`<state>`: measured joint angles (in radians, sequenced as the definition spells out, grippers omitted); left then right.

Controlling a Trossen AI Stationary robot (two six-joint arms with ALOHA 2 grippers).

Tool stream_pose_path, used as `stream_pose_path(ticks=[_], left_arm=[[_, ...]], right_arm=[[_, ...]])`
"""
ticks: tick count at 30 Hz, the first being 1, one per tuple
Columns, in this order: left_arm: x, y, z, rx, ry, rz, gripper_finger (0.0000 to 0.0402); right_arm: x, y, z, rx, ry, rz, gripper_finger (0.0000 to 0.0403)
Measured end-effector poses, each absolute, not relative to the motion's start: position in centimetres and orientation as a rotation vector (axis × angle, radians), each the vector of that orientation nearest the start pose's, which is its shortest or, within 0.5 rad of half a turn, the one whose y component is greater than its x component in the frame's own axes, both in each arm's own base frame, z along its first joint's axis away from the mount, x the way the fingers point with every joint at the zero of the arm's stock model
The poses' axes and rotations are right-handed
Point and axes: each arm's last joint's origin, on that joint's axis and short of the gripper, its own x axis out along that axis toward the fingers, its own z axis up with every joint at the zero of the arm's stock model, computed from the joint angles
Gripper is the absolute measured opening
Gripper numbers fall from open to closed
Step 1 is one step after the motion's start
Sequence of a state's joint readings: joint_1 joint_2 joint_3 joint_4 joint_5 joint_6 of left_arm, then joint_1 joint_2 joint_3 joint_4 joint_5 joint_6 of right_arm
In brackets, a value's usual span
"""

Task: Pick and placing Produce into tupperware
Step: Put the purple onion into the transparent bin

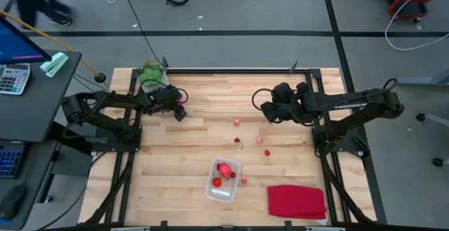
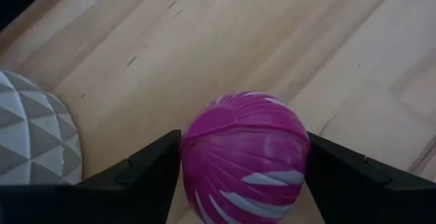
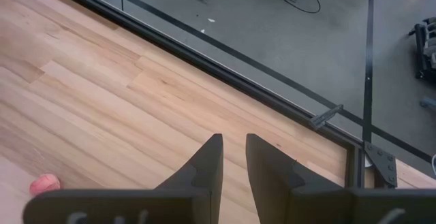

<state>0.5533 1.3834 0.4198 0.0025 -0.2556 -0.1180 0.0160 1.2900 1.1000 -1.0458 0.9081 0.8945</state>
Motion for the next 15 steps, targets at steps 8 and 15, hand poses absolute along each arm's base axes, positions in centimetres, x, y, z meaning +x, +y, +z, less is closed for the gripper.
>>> stream_pose_path(ticks=[8, 15], left_arm=[[17.89, 11.9, 11.76, -0.248, 0.93, 0.803, 0.028], [17.92, 11.91, 11.8, -0.253, 0.924, 0.806, 0.0251]], right_arm=[[22.72, -1.91, 28.9, 0.184, 0.683, -1.172, 0.0073], [22.72, -1.92, 28.9, 0.185, 0.683, -1.172, 0.0073]])
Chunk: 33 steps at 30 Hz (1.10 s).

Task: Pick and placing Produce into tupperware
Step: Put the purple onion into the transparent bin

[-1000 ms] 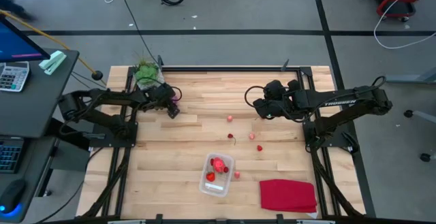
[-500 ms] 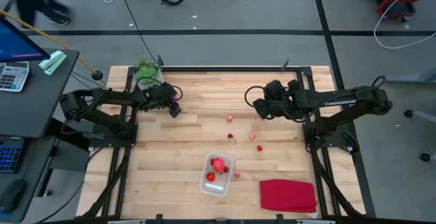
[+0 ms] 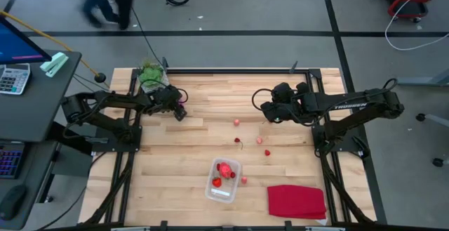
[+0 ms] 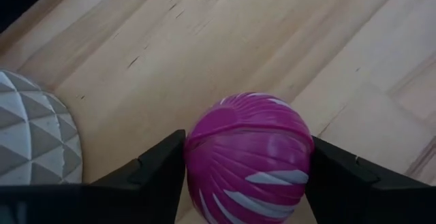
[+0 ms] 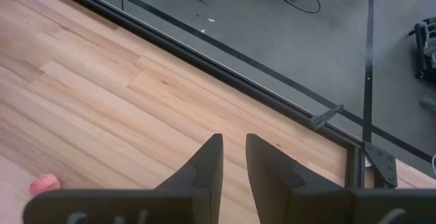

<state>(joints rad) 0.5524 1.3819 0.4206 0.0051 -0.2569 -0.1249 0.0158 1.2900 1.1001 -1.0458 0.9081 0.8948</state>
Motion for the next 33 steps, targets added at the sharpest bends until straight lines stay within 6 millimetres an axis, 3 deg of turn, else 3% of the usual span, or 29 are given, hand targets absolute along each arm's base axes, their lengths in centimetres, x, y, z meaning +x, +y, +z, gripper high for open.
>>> stream_pose_path(ticks=[8, 15, 23, 28, 33], left_arm=[[19.5, 11.1, 12.6, -0.232, 0.83, 0.74, 0.0268], [24.0, 8.8, 16.3, -0.302, 0.679, 0.458, 0.0251], [28.0, 1.7, 20.5, -0.173, 0.579, 0.124, 0.027], [28.5, -3.1, 21.7, -0.133, 0.544, -0.045, 0.0252], [28.2, -6.1, 22.1, -0.16, 0.518, -0.136, 0.0266]], right_arm=[[22.7, -1.9, 28.9, 0.185, 0.683, -1.172, 0.0073], [22.7, -1.9, 28.9, 0.187, 0.681, -1.173, 0.0073], [22.7, -1.9, 28.9, 0.186, 0.682, -1.173, 0.0073], [22.7, -1.9, 28.9, 0.188, 0.681, -1.173, 0.0073], [22.7, -1.9, 28.9, 0.188, 0.68, -1.174, 0.0073]])
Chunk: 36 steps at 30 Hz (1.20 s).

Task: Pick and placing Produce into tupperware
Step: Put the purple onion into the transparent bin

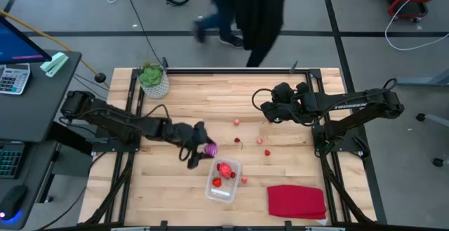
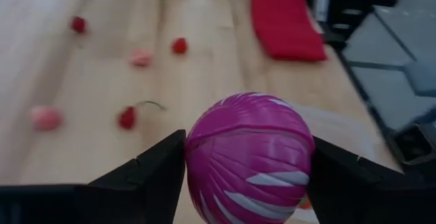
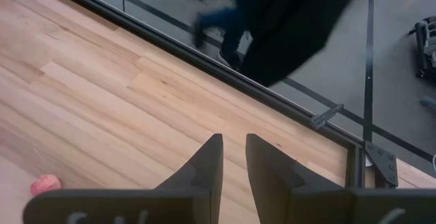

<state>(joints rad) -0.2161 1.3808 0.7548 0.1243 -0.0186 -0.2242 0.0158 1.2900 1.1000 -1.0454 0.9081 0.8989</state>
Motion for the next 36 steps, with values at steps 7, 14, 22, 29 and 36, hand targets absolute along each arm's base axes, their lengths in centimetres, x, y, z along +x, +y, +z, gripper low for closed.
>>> stream_pose_path(ticks=[7, 14, 22, 29, 36], left_arm=[[29.0, -7.9, 21.1, -0.197, 0.503, -0.172, 0.026], [31.1, -8.8, 17.4, -0.218, 0.519, -0.185, 0.026], [32.0, -11.2, 14.1, -0.244, 0.526, -0.258, 0.0259], [31.9, -11.2, 13.6, -0.253, 0.55, -0.241, 0.0275], [32.0, -11.2, 13.6, -0.26, 0.546, -0.235, 0.0326]], right_arm=[[22.8, -1.9, 28.9, 0.204, 0.666, -1.181, 0.0073], [22.8, -1.9, 28.9, 0.277, 0.614, -1.209, 0.0073], [22.9, -1.4, 27.9, 0.308, 0.609, -1.214, 0.0073], [22.8, -0.6, 26.1, 0.33, 0.611, -1.199, 0.0073], [22.8, 0.3, 25.4, 0.378, 0.623, -1.157, 0.0073]])
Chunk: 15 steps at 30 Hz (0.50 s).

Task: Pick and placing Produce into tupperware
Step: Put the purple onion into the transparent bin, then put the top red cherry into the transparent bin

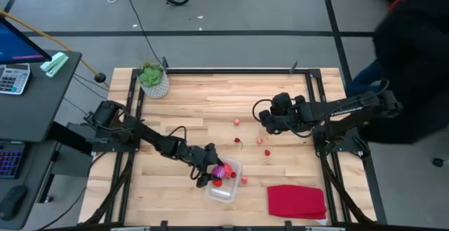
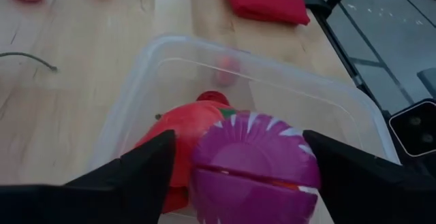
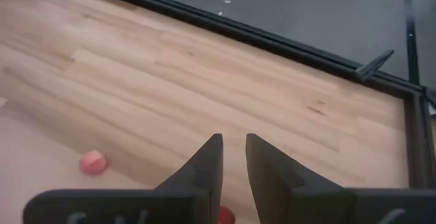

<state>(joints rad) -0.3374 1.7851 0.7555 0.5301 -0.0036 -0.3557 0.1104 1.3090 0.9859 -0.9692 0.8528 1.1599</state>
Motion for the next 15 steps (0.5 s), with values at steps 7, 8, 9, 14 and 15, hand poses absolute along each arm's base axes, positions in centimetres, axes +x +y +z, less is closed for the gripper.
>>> stream_pose_path(ticks=[7, 8, 9, 14, 15], left_arm=[[32.6, -11.1, 14.7, -0.263, 0.513, -0.233, 0.0322], [32.7, -11.0, 15.2, -0.256, 0.498, -0.236, 0.032], [33.0, -11.0, 15.9, -0.249, 0.474, -0.241, 0.0318], [32.5, -10.7, 19.8, -0.168, 0.437, -0.26, 0.0314], [32.2, -10.5, 20.7, -0.149, 0.44, -0.263, 0.0314]], right_arm=[[23.0, 1.0, 25.4, 0.405, 0.635, -1.107, 0.0073], [23.0, 1.1, 25.4, 0.411, 0.629, -1.1, 0.0073], [23.1, 1.2, 25.4, 0.415, 0.623, -1.097, 0.0073], [23.4, 1.2, 25.5, 0.427, 0.602, -1.087, 0.0073], [23.4, 1.2, 25.5, 0.43, 0.603, -1.083, 0.0073]])
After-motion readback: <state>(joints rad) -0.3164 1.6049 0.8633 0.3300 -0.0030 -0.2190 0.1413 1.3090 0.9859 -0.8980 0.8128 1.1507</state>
